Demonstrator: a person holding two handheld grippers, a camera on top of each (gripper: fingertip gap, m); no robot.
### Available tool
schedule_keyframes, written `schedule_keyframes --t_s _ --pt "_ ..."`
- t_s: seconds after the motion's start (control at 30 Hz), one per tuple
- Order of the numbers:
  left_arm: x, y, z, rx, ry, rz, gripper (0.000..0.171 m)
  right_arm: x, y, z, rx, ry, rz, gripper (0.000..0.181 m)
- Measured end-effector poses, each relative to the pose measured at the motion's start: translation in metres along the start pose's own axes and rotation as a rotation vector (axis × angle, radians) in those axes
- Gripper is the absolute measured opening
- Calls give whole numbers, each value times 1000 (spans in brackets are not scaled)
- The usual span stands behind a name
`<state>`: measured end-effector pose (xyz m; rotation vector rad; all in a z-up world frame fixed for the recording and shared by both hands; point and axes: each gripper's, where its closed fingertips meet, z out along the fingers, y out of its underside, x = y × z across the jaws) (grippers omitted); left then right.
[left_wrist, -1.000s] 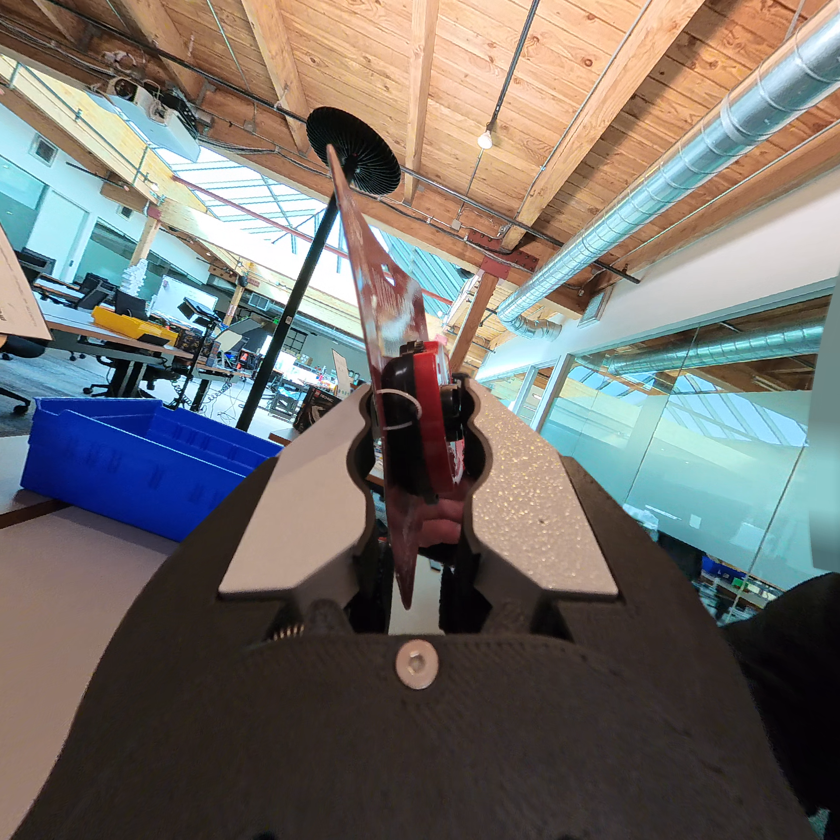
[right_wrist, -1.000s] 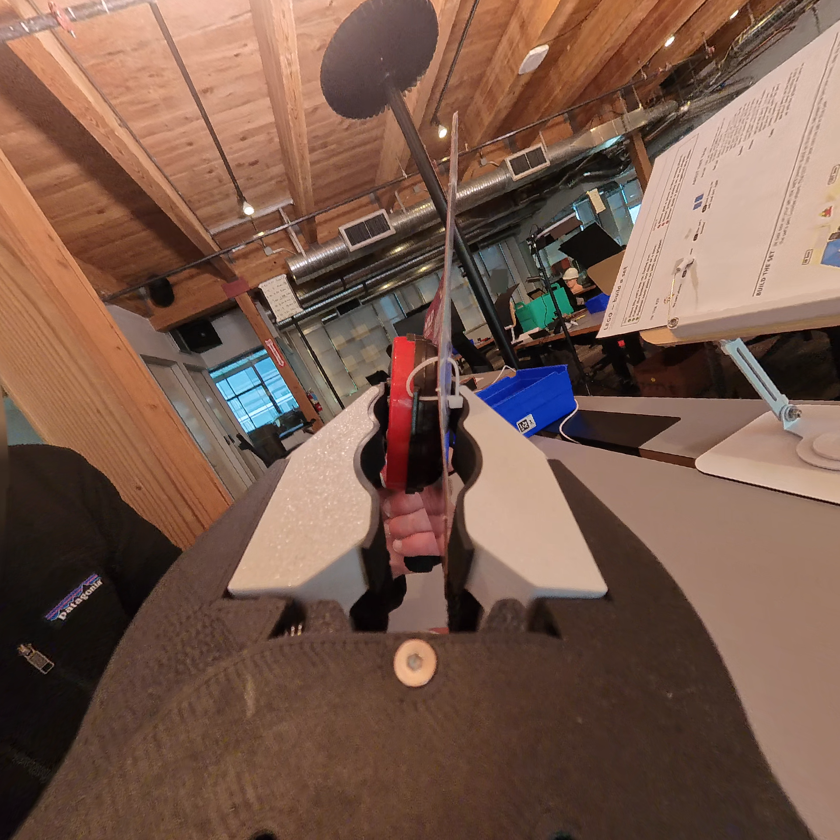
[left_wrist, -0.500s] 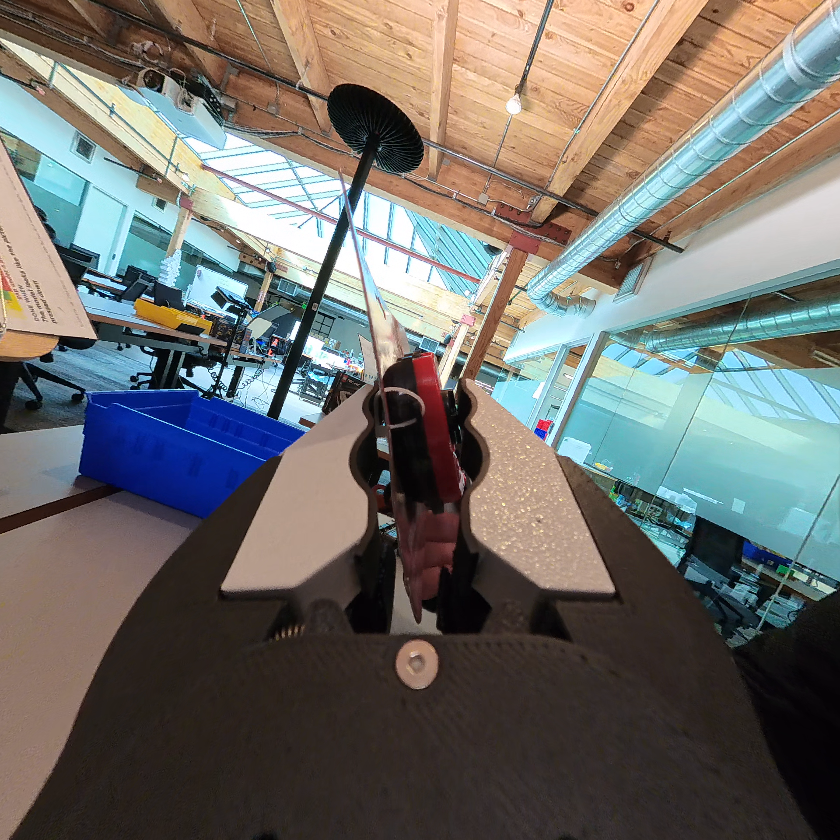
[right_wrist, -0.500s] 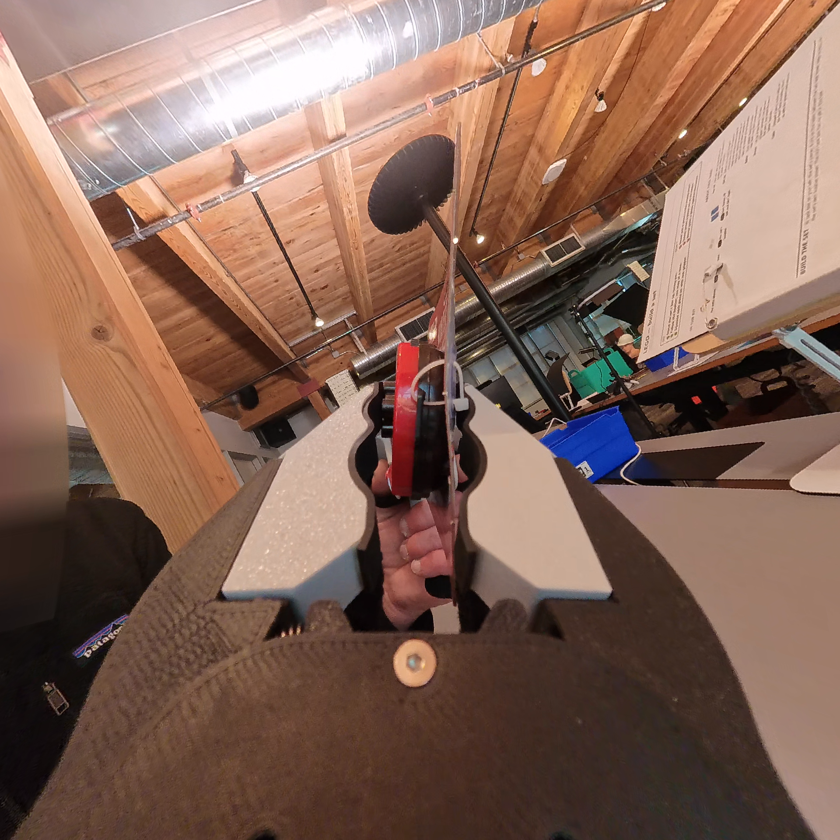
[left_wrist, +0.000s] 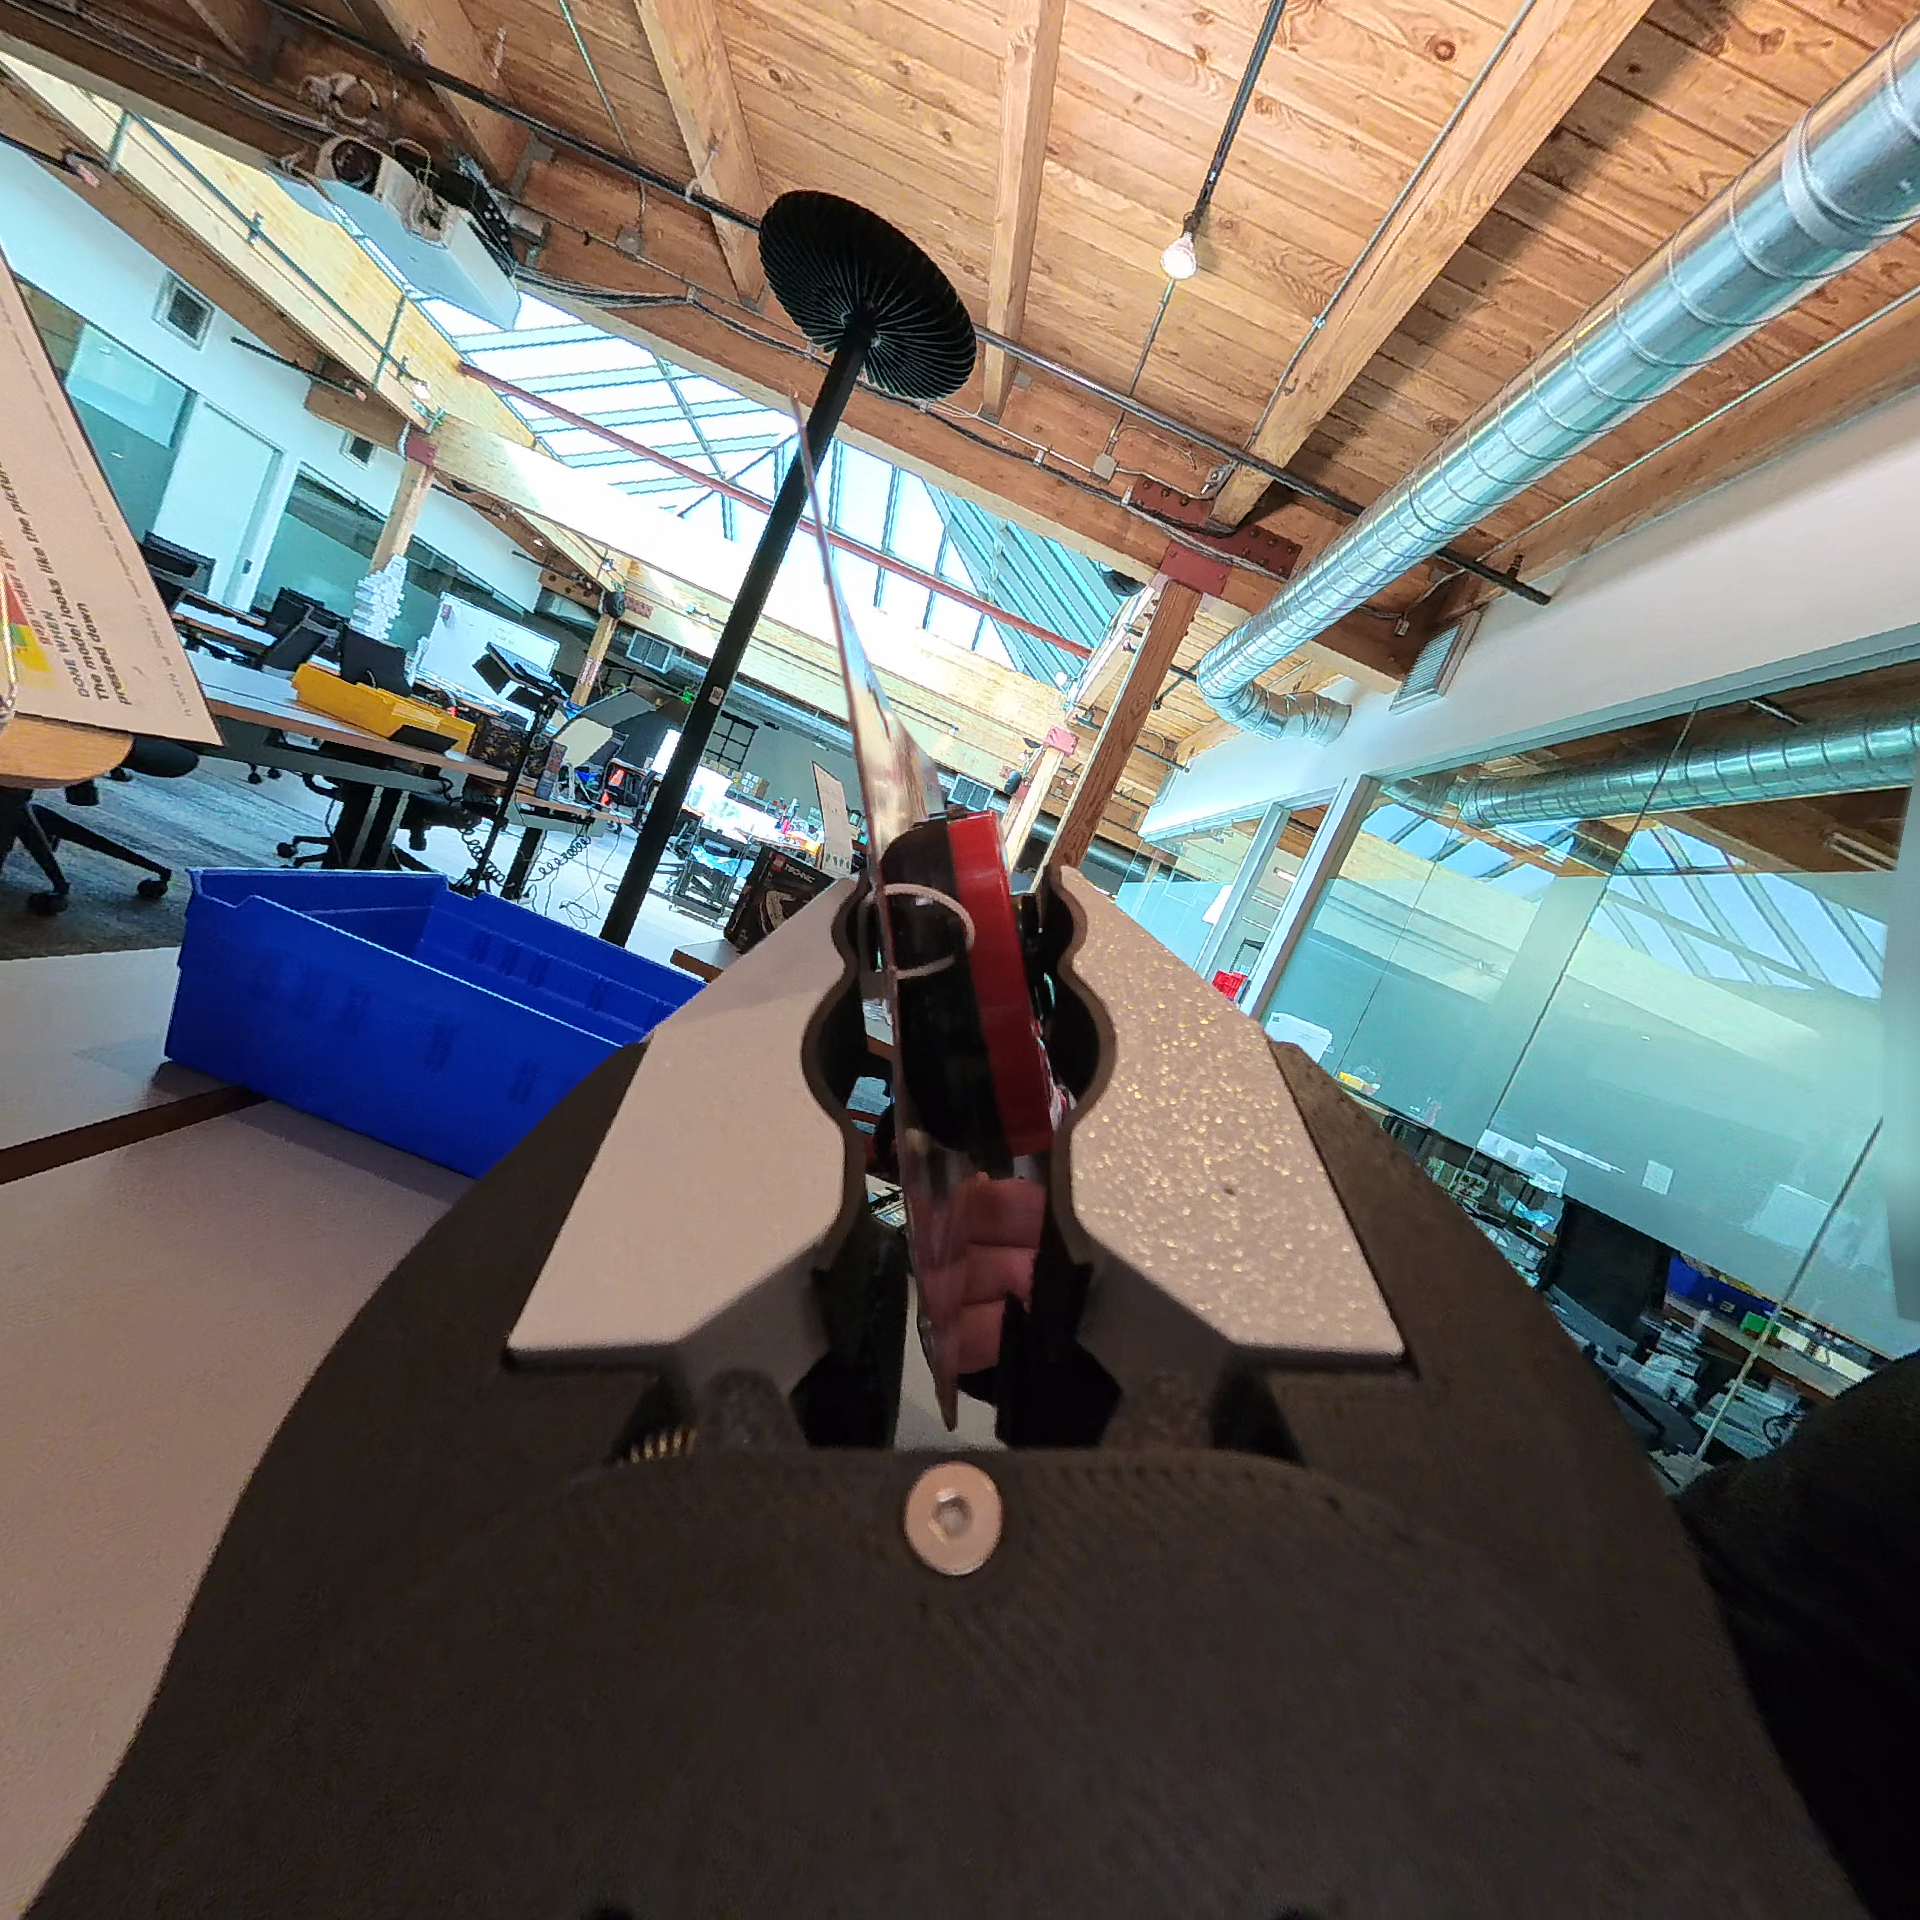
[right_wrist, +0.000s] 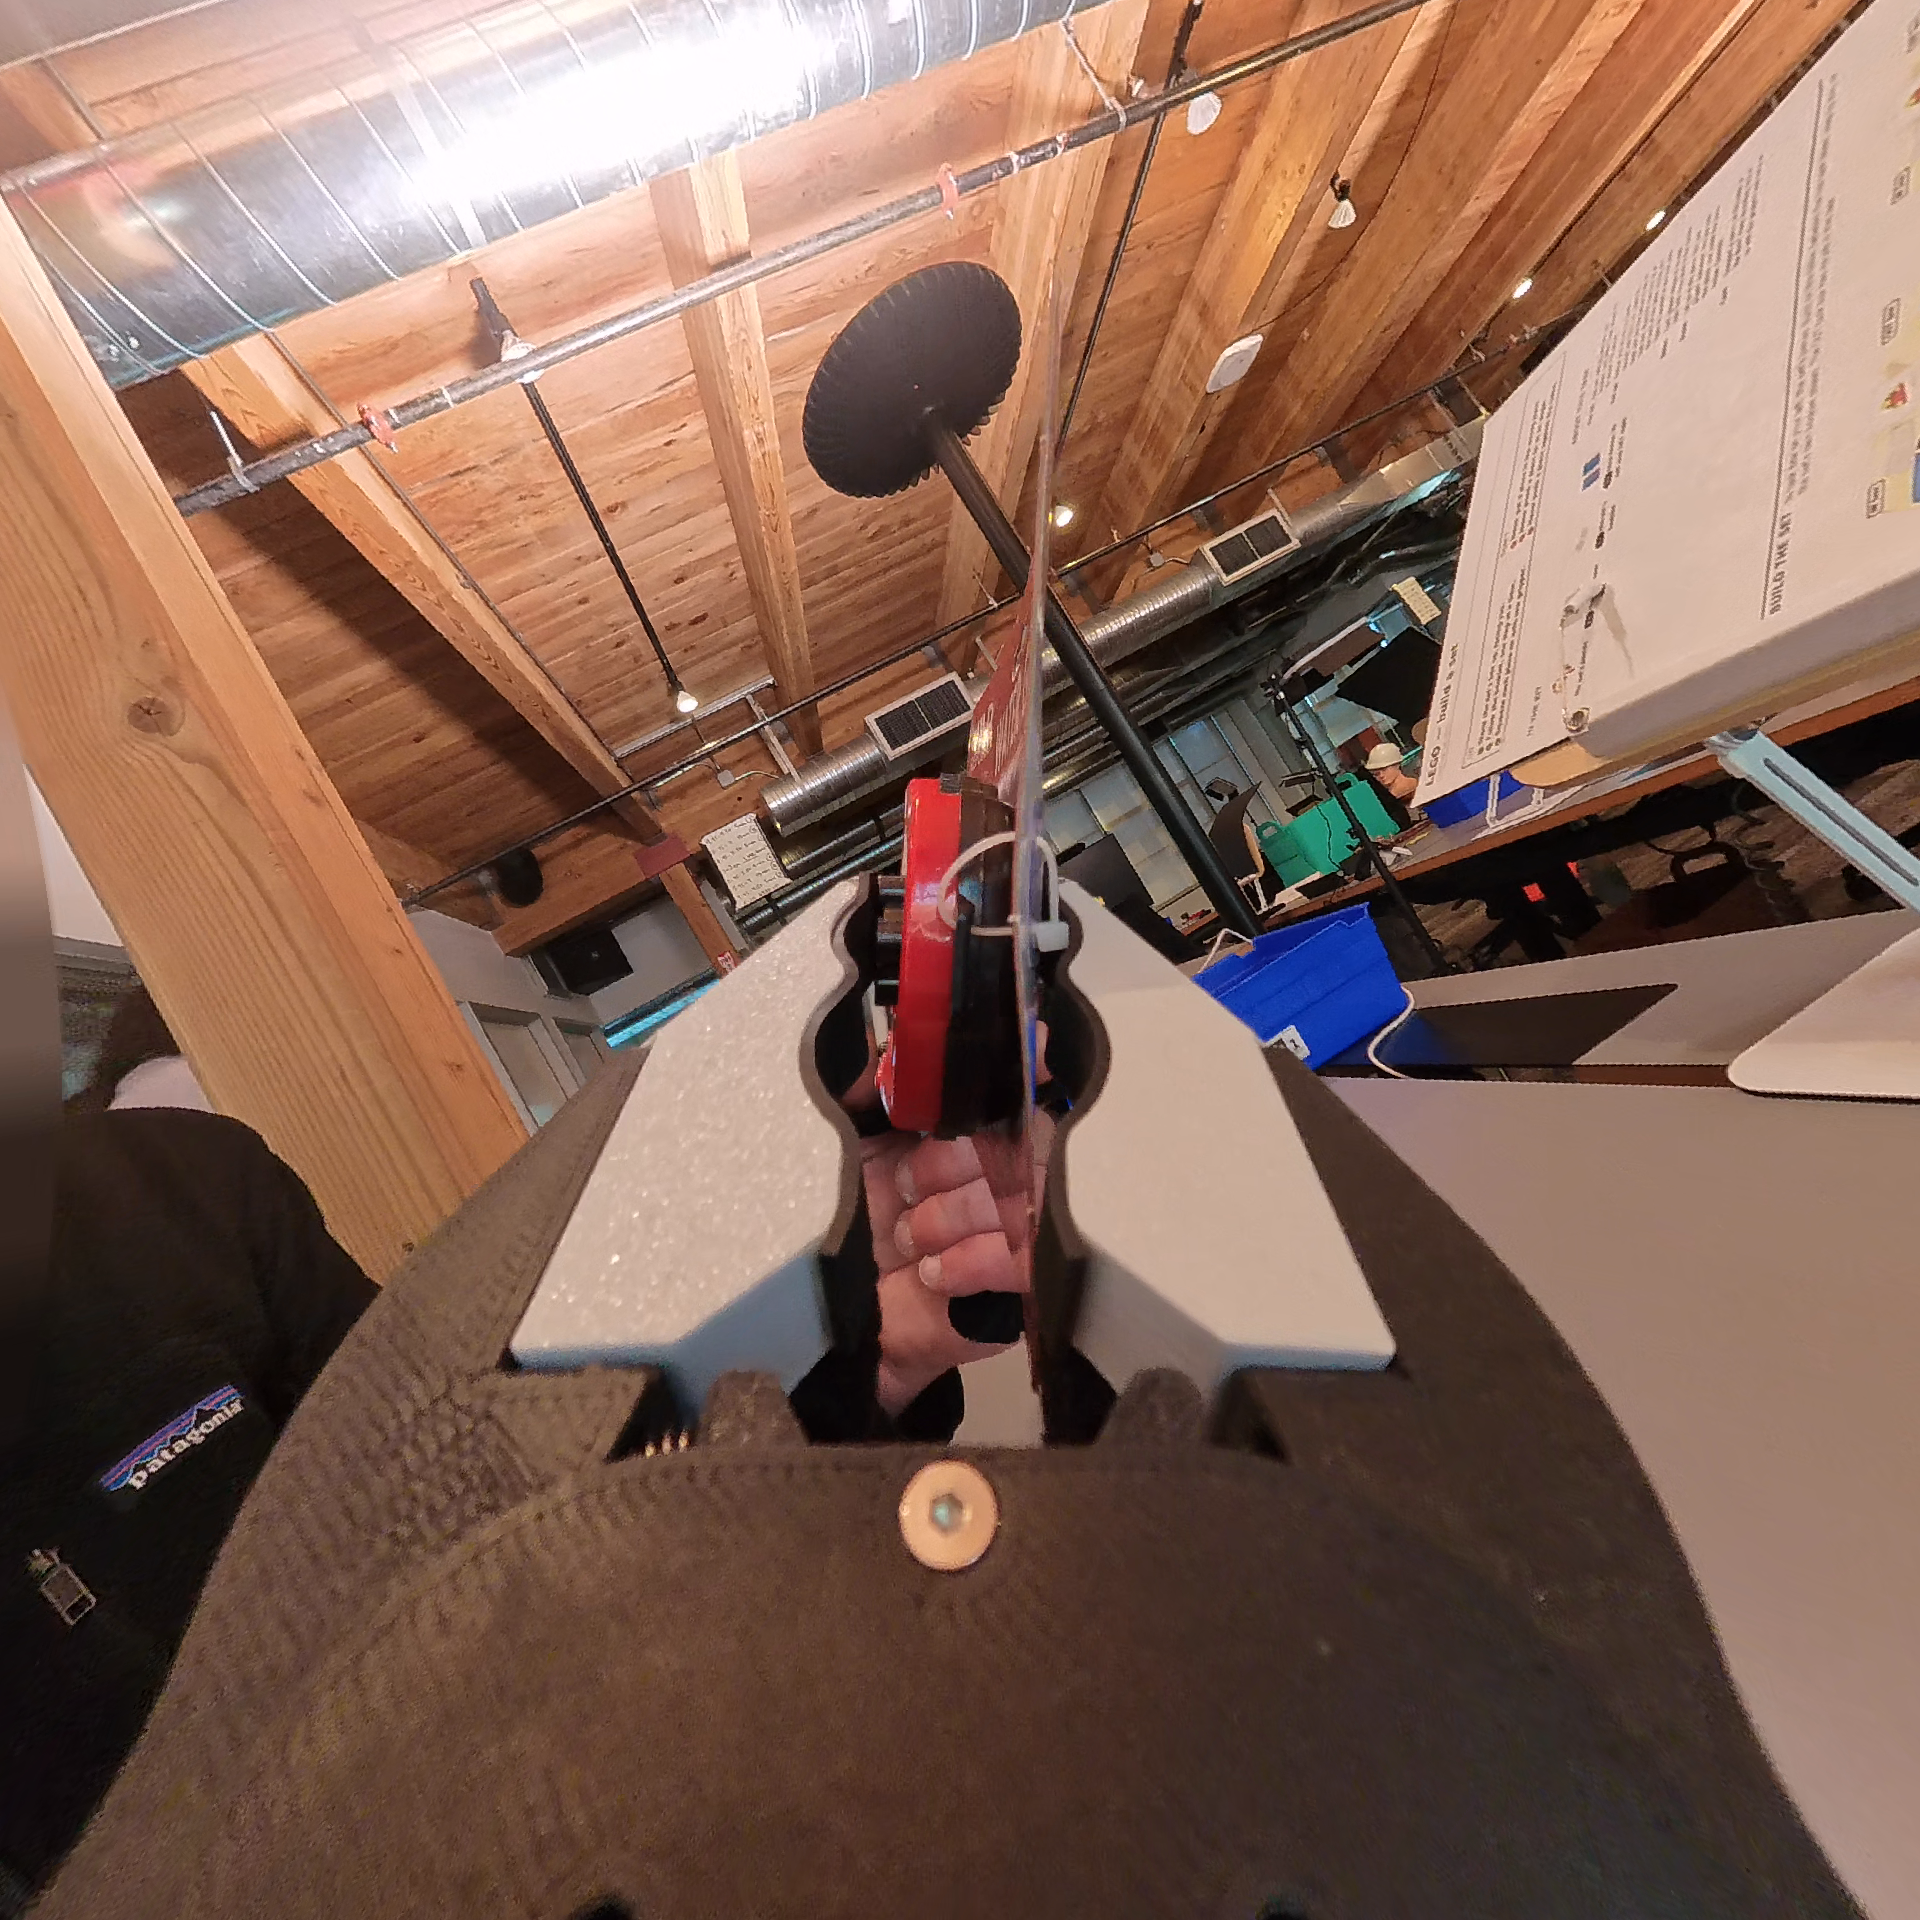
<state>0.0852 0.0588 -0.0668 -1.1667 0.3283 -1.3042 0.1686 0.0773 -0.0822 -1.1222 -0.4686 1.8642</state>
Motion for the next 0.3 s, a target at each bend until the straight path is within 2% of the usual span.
schedule_keyframes --t_s 0.3 --pt "-4 2 -1 9 9 -28 30 2 2 1 -54 50 -56 23"
